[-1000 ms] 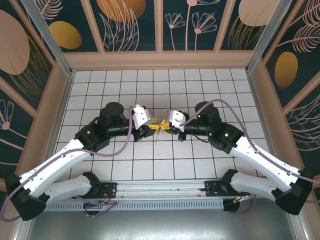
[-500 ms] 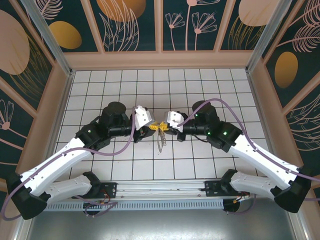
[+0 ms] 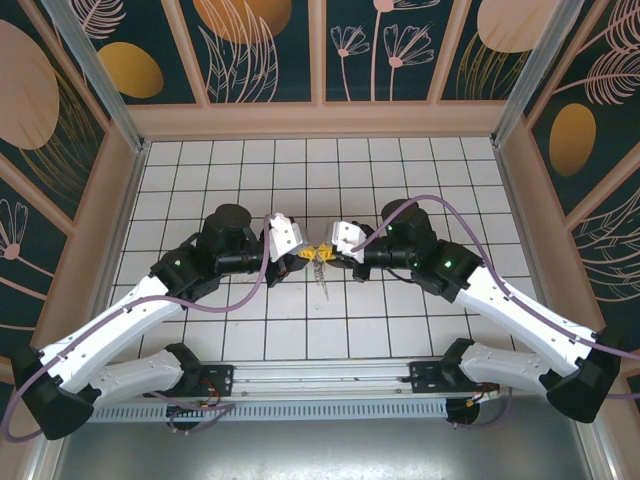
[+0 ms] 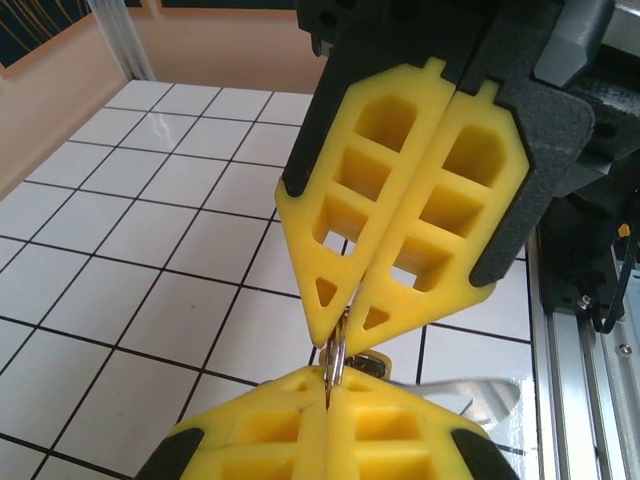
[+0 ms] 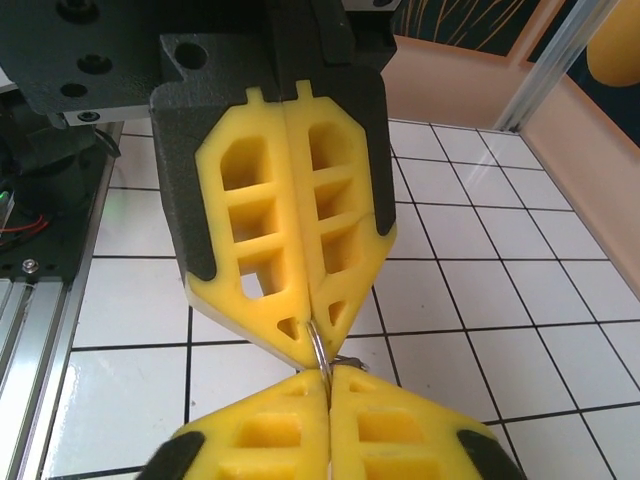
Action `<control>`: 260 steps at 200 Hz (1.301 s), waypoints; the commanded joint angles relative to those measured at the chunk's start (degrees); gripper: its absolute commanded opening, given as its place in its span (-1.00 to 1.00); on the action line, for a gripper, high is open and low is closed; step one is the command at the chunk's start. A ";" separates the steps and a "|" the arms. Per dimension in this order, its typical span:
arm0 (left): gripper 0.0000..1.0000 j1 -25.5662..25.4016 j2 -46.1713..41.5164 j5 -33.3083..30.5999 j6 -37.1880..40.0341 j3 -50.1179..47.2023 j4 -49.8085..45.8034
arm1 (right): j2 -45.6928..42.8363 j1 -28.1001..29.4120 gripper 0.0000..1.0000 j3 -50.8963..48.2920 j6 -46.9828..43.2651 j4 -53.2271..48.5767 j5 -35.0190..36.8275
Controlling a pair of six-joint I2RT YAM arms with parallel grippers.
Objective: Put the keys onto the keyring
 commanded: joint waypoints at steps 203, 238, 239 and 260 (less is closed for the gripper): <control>-1.00 -0.32 -4.66 9.51 -8.88 -10.97 29.01 | -7.00 -0.96 -0.83 -5.74 13.07 13.22 -4.68; -1.00 -0.34 -4.68 9.26 -9.34 -11.65 30.09 | -7.32 -0.89 -0.96 -6.06 13.03 13.40 -4.70; -1.00 -0.34 -4.71 9.22 -9.37 -11.71 30.11 | -7.32 -0.88 -0.96 -6.08 13.01 13.42 -4.78; -1.00 -0.33 -5.59 8.09 -9.54 -12.66 30.56 | -8.16 -0.89 -0.96 -7.58 12.25 14.22 -5.12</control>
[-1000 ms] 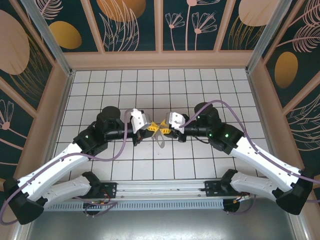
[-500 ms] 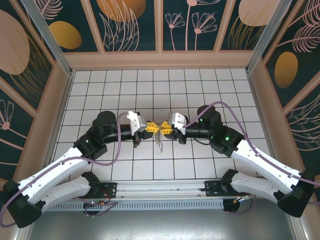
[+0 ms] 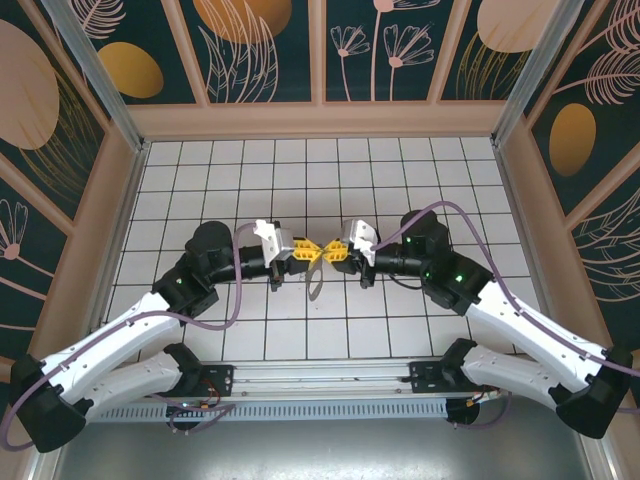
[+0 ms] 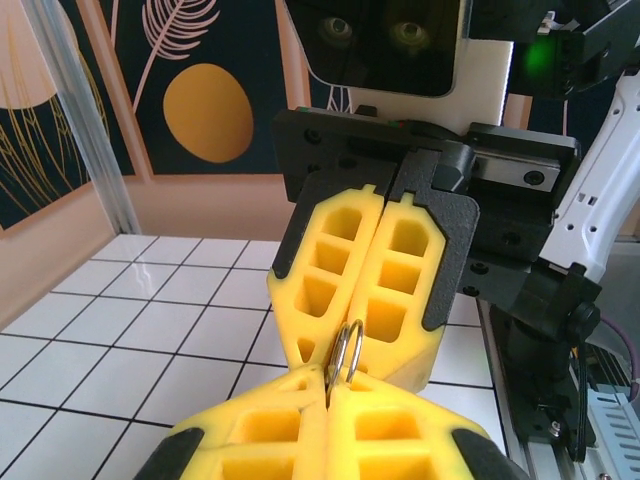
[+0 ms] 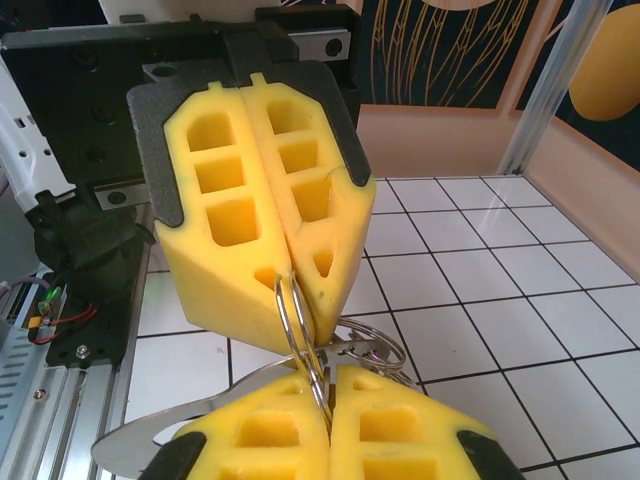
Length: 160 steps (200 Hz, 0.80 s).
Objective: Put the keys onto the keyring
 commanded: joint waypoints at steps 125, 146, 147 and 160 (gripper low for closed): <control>-1.00 -0.30 -4.75 3.38 -2.24 -2.38 3.73 | -4.87 -0.26 -0.39 -5.62 0.79 11.40 -7.28; -1.00 -0.38 -4.85 3.42 -2.18 -2.55 3.88 | -4.88 -0.26 -0.39 -5.57 0.74 12.21 -9.02; -1.00 -0.38 -4.86 3.44 -2.22 -2.55 3.89 | -4.86 -0.26 -0.39 -5.57 0.77 12.29 -9.09; -1.00 -0.37 -4.87 3.38 -2.18 -2.56 3.72 | -4.92 -0.22 -0.39 -5.62 0.83 12.87 -9.46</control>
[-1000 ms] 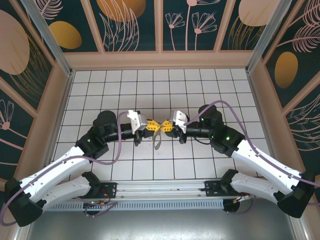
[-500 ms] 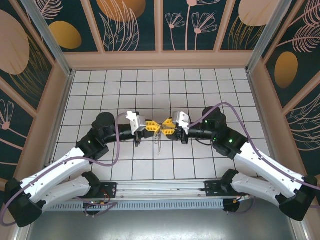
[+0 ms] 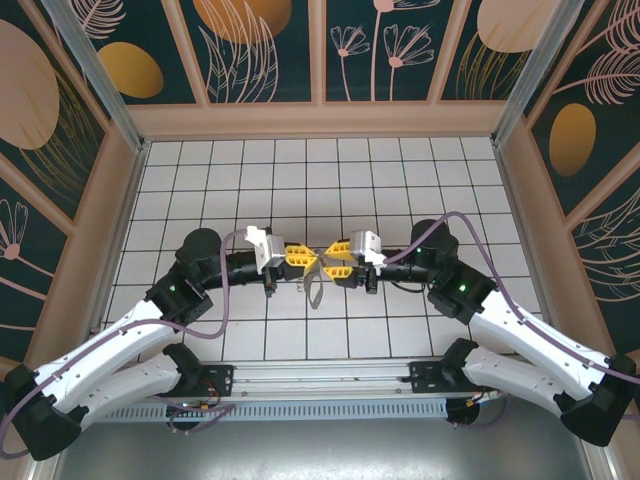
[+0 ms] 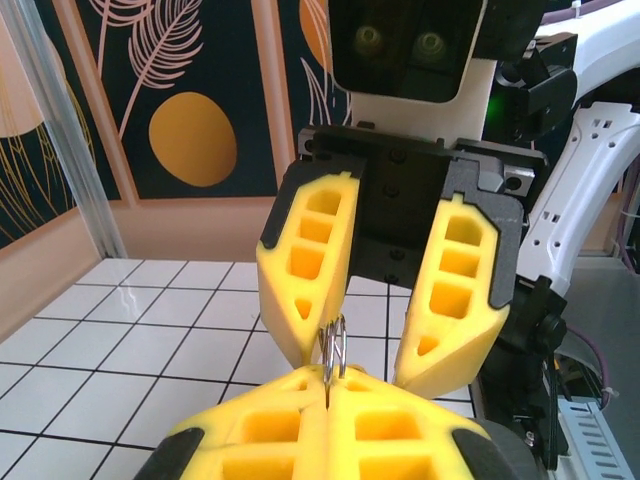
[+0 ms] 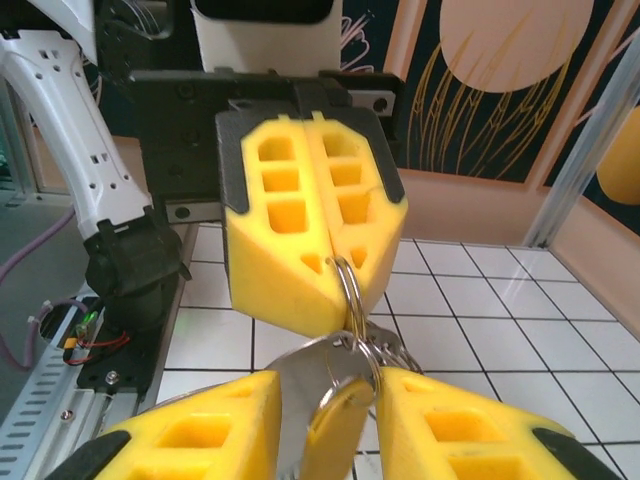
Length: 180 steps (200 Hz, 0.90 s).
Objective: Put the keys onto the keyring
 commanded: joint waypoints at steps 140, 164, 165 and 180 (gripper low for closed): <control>-1.00 -0.32 -3.01 1.74 0.09 -0.73 1.23 | 1.66 -0.94 -0.57 0.25 1.14 5.56 -4.65; -1.00 -0.32 -2.58 2.06 -0.12 -0.77 1.27 | 1.57 -0.94 -0.56 -0.42 2.35 8.79 -6.08; -1.00 -0.27 -2.57 2.12 -0.14 -0.76 1.26 | 1.57 -0.94 -0.56 -0.40 2.36 8.90 -6.13; -1.00 -0.32 -2.47 2.35 -0.17 -0.73 1.33 | 1.72 -0.94 -0.58 -0.65 2.68 10.44 -6.66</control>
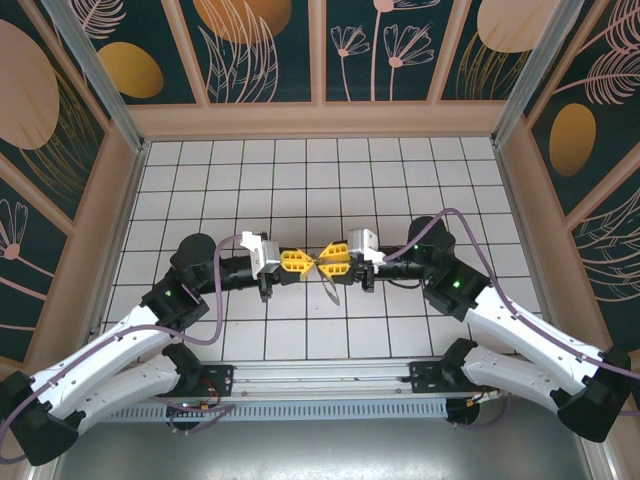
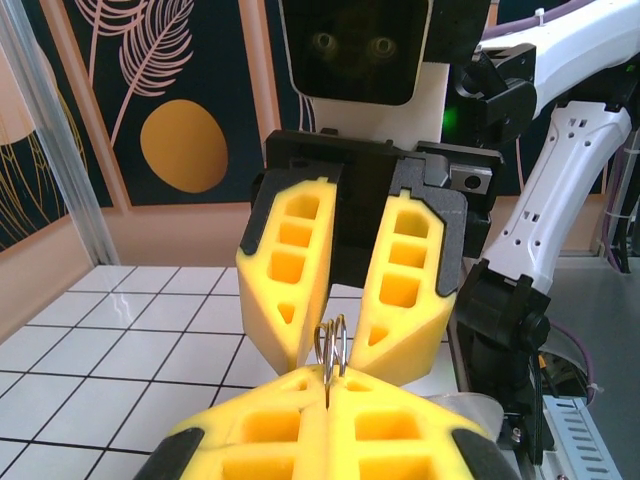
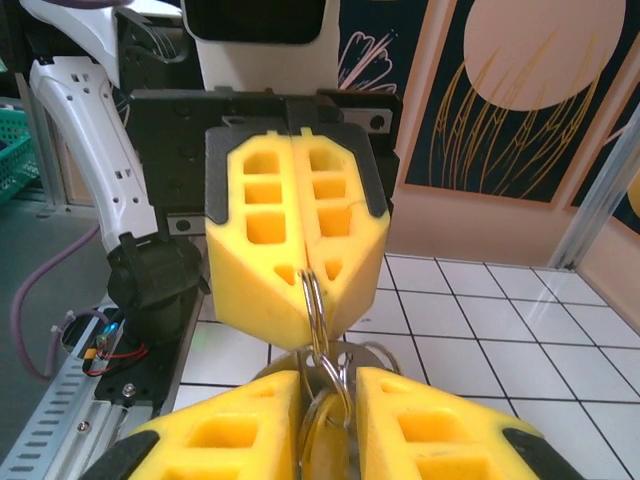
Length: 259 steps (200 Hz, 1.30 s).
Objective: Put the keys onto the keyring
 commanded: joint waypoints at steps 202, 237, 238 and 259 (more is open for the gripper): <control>-1.00 -0.16 1.46 1.77 -0.80 2.62 1.05 | 0.60 -3.50 -0.71 -4.89 1.69 7.76 -3.10; -1.00 -0.19 1.44 1.70 -0.96 2.35 1.27 | 0.28 -3.80 -0.89 -5.16 2.03 8.48 -3.46; -1.00 -0.20 1.49 1.70 -0.96 2.35 1.24 | 0.33 -3.80 -0.90 -5.16 2.06 8.52 -3.55; -1.00 -0.21 1.72 1.70 -0.98 2.26 1.38 | 0.70 -4.04 -1.00 -4.75 1.89 8.58 -4.10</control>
